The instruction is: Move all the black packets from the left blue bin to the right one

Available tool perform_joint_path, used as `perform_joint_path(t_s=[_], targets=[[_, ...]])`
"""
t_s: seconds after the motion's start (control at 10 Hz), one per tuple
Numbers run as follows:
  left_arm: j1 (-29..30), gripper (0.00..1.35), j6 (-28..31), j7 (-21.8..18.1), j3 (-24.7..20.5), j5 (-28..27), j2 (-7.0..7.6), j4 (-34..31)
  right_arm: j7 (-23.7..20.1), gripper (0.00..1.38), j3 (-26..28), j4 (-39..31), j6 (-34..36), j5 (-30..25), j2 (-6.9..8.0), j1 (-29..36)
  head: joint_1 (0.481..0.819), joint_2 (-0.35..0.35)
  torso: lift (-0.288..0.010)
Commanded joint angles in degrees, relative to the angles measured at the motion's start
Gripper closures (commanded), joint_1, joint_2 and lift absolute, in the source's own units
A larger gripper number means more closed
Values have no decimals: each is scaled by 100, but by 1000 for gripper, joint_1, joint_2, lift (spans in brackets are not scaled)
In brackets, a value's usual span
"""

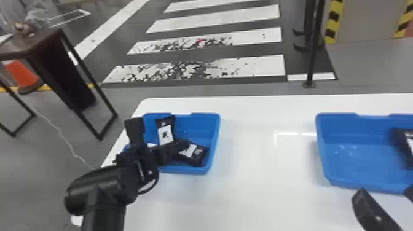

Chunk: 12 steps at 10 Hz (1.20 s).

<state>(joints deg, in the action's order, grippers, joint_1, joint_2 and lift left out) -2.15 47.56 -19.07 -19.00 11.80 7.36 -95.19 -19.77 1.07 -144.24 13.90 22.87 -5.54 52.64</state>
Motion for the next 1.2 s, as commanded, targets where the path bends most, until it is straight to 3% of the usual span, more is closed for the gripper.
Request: perform_joint_path(t_s=[0.0,0.1,0.4,0.5,0.6,0.7,0.8,1.0,1.1], targets=[[-80,811,279,-18,164,89,64,76,0,128,-4,32,16,44,0,-5,695,283,-140],[-123,809,433,-18,324,386,116,203,-18,128,-4,32,30,44,0,-19,695,273,-140],[-221,389,757,9,324,408,72,217,-36,128,-4,60,58,101,0,-33,695,235,-140],[-249,410,827,9,335,363,72,217,-44,128,-15,74,86,123,0,-47,695,230,-140],[-291,728,1038,9,324,328,72,217,-53,128,-15,102,100,146,0,-61,695,229,-140],[-291,944,1066,0,289,226,81,203,-62,128,-15,116,128,158,0,-61,695,229,-140],[-235,1239,771,-18,335,54,125,203,-62,128,-15,116,142,181,0,-61,695,234,-140],[-137,1205,532,-97,324,-129,151,6,-80,128,-15,130,170,192,0,-61,695,250,-140],[60,1205,489,-114,209,-106,151,-402,-88,128,-15,116,198,192,0,-75,695,258,-140]])
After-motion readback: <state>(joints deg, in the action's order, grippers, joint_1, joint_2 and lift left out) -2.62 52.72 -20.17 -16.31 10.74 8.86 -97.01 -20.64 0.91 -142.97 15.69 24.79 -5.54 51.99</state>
